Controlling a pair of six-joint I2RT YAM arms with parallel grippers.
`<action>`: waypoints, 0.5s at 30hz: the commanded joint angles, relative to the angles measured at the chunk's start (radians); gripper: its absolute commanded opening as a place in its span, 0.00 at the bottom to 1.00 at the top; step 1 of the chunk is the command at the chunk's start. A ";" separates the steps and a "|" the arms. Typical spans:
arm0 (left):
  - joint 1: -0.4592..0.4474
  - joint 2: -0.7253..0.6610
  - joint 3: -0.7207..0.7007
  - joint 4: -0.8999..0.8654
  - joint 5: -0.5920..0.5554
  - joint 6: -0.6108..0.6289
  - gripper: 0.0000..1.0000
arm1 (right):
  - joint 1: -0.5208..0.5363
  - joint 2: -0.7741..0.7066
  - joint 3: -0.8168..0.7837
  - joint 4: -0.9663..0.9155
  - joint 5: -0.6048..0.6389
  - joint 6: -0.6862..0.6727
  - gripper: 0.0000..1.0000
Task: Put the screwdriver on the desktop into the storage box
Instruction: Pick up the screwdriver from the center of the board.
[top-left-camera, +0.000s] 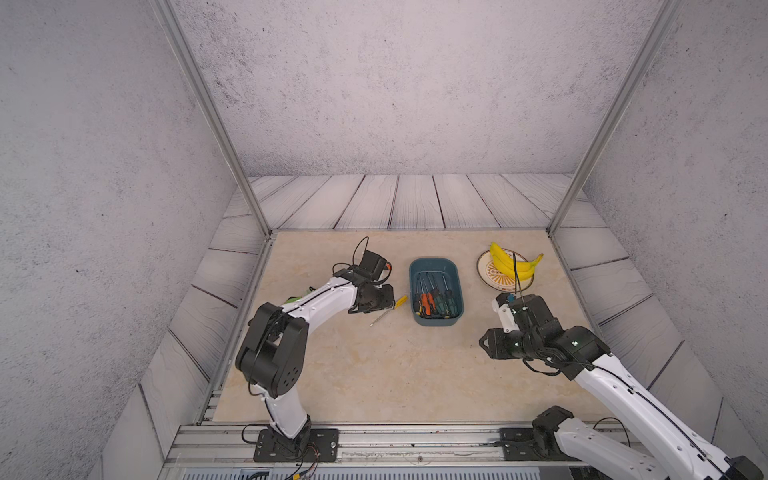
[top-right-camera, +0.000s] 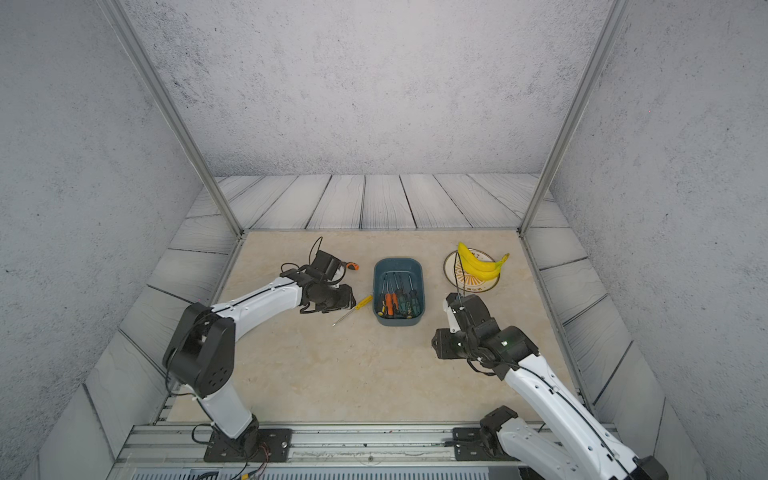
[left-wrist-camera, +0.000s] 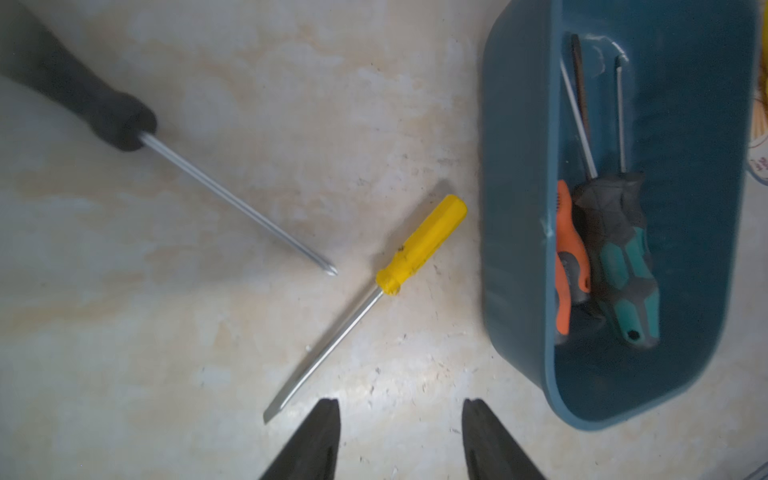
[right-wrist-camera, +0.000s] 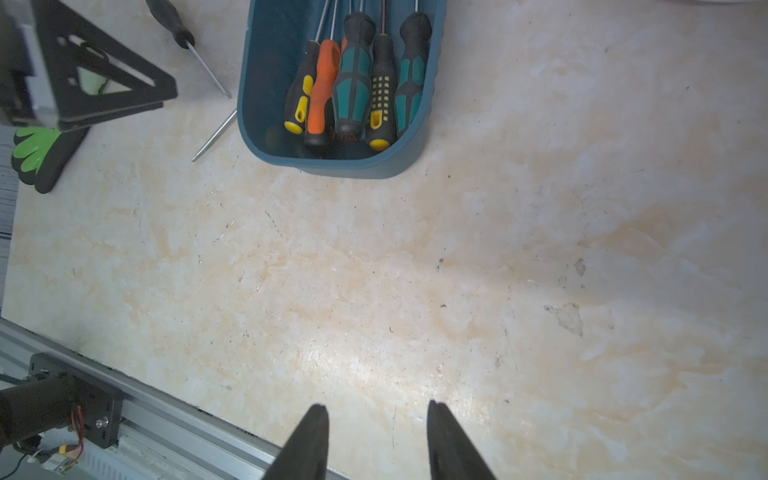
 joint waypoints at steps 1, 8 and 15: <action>0.011 0.062 0.052 -0.014 0.012 0.089 0.52 | -0.003 -0.034 -0.009 -0.039 -0.003 0.022 0.43; 0.019 0.138 0.119 0.010 0.018 0.158 0.52 | -0.003 -0.051 -0.004 -0.055 0.004 0.030 0.43; 0.020 0.201 0.160 -0.002 0.015 0.199 0.49 | -0.003 -0.033 -0.013 -0.046 0.008 0.041 0.43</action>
